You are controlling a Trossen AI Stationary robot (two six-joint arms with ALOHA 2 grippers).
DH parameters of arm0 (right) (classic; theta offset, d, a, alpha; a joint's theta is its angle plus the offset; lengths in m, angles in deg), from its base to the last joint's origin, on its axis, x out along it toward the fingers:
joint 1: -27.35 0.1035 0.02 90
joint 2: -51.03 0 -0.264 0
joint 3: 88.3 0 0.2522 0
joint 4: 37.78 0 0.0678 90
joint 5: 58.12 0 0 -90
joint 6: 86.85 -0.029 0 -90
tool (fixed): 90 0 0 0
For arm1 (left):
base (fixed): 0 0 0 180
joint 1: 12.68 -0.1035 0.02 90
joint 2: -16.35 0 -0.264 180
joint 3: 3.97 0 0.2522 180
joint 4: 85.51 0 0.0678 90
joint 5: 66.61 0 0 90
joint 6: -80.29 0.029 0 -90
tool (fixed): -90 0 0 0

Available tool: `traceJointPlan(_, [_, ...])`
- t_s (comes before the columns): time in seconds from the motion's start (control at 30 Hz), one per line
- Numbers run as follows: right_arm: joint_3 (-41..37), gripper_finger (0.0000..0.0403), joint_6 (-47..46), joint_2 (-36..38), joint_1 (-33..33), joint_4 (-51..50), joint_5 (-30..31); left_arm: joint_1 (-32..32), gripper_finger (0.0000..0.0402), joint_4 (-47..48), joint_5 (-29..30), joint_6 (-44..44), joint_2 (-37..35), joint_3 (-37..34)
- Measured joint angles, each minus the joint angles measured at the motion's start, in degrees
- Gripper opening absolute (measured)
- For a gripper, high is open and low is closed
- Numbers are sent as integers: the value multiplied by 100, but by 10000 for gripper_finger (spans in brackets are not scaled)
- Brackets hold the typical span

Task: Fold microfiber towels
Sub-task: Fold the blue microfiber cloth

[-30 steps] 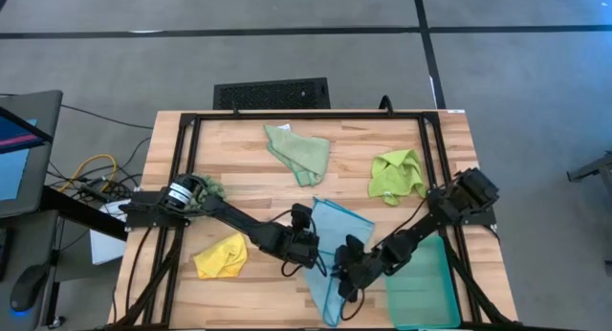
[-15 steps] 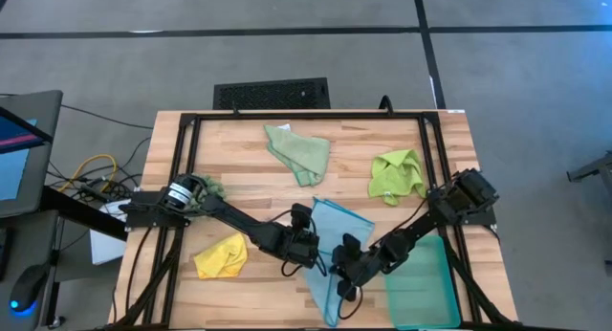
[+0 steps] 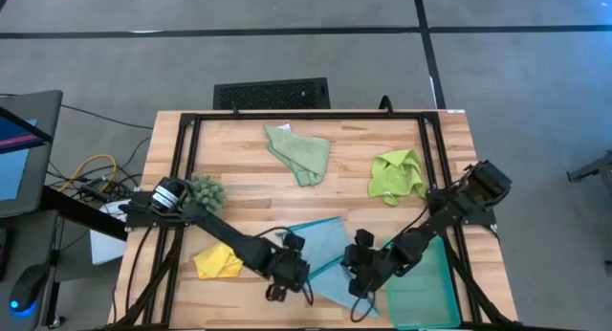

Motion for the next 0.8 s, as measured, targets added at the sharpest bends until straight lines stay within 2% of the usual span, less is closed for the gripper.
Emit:
traceJointPlan(0.1, [0,17,45,189,167,39,171,110,157,-123,271,6,2,119])
traceJointPlan(0.2, [1,13,62,243,280,15,217,118,157,-311,800,52,2,130])
traceJointPlan(0.33, [0,9,330,245,377,121,-51,-33,157,-423,1295,37,2,86])
traceJointPlan(0.57, [0,15,282,149,315,255,-277,-505,157,-1594,941,32,9,-475])
traceJointPlan(0.67, [0,11,16,149,268,108,105,-628,157,-1829,449,-132,9,-722])
traceJointPlan(0.8, [2,6,-327,153,206,-426,384,-637,157,-1976,76,-205,9,-837])
